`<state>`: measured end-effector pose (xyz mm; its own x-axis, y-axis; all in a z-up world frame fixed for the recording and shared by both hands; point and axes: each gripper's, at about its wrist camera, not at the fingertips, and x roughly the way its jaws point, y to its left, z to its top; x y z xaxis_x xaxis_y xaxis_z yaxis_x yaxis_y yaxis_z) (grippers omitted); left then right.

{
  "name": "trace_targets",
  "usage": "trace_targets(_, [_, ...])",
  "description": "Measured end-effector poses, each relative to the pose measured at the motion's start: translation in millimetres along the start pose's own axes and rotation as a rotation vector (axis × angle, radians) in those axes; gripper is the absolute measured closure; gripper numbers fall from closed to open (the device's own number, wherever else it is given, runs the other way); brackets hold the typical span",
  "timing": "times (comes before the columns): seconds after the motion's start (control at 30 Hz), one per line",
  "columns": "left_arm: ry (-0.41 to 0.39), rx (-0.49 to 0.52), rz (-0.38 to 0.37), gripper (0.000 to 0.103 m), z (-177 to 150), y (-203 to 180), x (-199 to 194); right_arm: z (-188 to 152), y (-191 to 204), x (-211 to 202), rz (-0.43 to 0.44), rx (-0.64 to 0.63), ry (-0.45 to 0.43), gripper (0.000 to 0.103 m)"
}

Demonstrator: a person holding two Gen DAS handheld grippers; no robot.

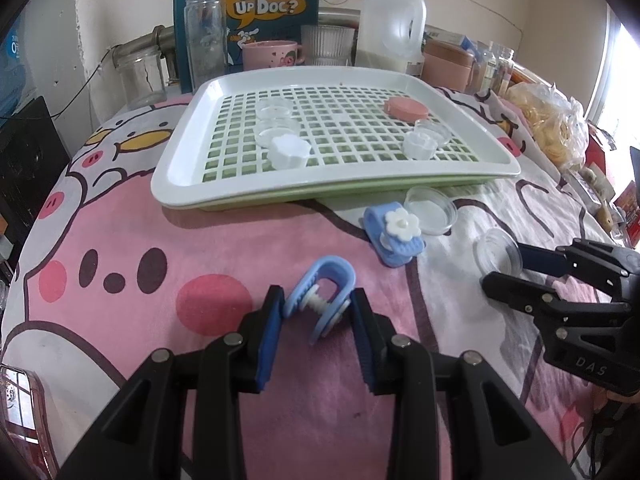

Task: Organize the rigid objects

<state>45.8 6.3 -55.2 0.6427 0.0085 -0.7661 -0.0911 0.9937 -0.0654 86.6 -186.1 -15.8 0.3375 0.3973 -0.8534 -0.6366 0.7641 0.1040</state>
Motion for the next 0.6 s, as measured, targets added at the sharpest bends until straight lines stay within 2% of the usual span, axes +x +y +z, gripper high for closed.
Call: trace_targets(0.6, [0.0, 0.0, -0.001, 0.07, 0.3, 0.3, -0.1, -0.1, -1.6, -0.1, 0.011, 0.001, -0.001, 0.065])
